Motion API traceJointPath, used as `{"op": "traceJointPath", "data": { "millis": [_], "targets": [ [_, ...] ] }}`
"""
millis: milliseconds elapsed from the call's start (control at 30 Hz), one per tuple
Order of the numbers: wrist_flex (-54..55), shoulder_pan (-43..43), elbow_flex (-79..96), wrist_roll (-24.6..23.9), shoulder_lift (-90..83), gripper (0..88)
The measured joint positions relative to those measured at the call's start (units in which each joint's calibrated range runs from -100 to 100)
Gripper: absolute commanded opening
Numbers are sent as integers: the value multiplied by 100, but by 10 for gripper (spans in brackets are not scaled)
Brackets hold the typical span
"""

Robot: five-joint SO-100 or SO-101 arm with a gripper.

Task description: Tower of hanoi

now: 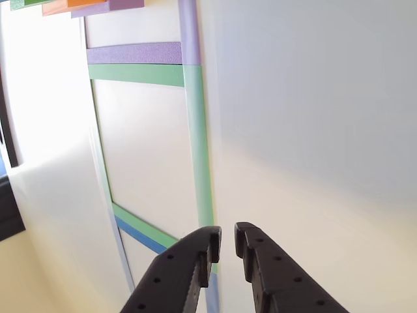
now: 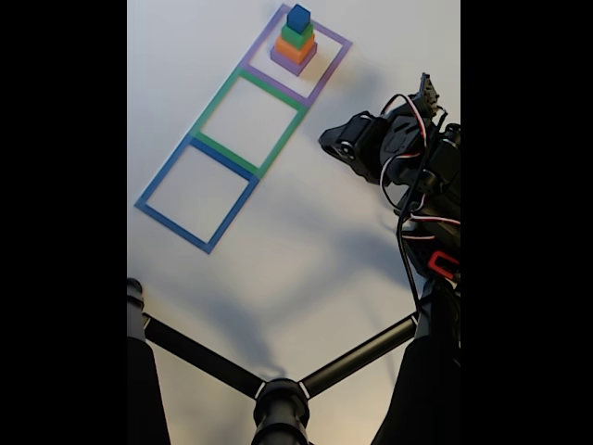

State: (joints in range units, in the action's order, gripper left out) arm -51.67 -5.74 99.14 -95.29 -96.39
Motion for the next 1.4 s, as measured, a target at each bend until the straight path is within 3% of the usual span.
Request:
{"op": "traceJointPath", "data": {
  "millis": [200,367,567,733,933,1000,1167,1300,1400],
  "targets": [
    [566,90,-439,339,757,0],
    [582,90,-1384,999,1538,0],
    [582,60,-2906,2432,2430,0],
    [311,-60,-4213,4090,3043,0],
    [-805,-330,-5752,6654,3438,0],
    [-1140,-459,-6139,7766,3480,0],
    [-1627,-849,-6853,11781,3514,0],
    [-1978,-1248,-7231,15401,3514,0],
    [-2169,-1498,-7369,17267,3514,0]
  ]
}}
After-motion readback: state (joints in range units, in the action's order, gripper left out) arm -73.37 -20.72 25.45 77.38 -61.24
